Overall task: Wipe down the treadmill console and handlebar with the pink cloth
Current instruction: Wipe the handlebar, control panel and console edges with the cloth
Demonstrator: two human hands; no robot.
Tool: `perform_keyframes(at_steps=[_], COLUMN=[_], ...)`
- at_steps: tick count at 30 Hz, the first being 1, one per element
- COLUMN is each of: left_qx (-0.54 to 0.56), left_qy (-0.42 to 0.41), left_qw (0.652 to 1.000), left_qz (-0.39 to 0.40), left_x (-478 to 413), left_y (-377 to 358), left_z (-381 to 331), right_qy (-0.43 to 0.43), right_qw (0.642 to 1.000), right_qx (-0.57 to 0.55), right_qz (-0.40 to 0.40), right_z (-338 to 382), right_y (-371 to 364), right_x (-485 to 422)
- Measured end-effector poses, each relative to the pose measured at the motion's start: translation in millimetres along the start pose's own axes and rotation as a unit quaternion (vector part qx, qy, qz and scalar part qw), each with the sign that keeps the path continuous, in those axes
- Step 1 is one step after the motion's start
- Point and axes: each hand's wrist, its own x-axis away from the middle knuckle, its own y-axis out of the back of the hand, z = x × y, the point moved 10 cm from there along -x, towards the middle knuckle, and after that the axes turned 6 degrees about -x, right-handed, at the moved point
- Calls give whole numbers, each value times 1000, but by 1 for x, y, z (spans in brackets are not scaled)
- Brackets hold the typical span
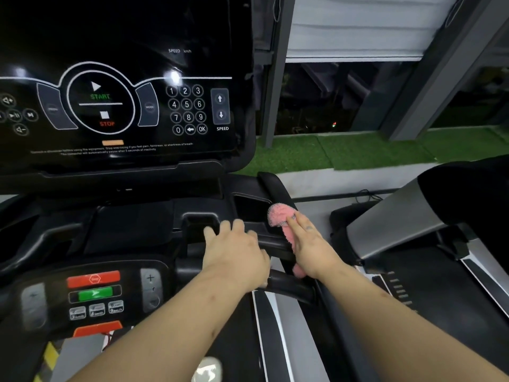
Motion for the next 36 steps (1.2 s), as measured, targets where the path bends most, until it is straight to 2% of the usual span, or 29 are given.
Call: perform_keyframes(at_steps=[5, 11, 17, 21, 28, 32, 36], left_qx=[-10, 19, 41, 43, 96, 129, 132], left_qy=[27, 17, 12, 11, 13, 23, 30], left_qw=[996, 997, 997, 997, 993, 990, 990], left_qz=[80, 67, 58, 58, 60, 45, 44], left_x=[-15, -18, -22, -20, -15, -9, -7], left_y=[-16, -22, -21, -19, -15, -5, -3], left_z=[14, 11, 12, 12, 13, 15, 14], right_qy=[14, 36, 21, 24, 18, 17, 110], right_qw=[998, 998, 999, 997, 999, 997, 993], right_qx=[-21, 9, 35, 68, -48, -75, -33], right_qz=[-58, -49, -21, 0, -11, 18, -6], right_z=[-1, 33, 40, 42, 15, 1, 33], right_y=[6, 25, 25, 24, 20, 7, 6], right_x=[-23, -85, -121, -96, -29, 22, 50])
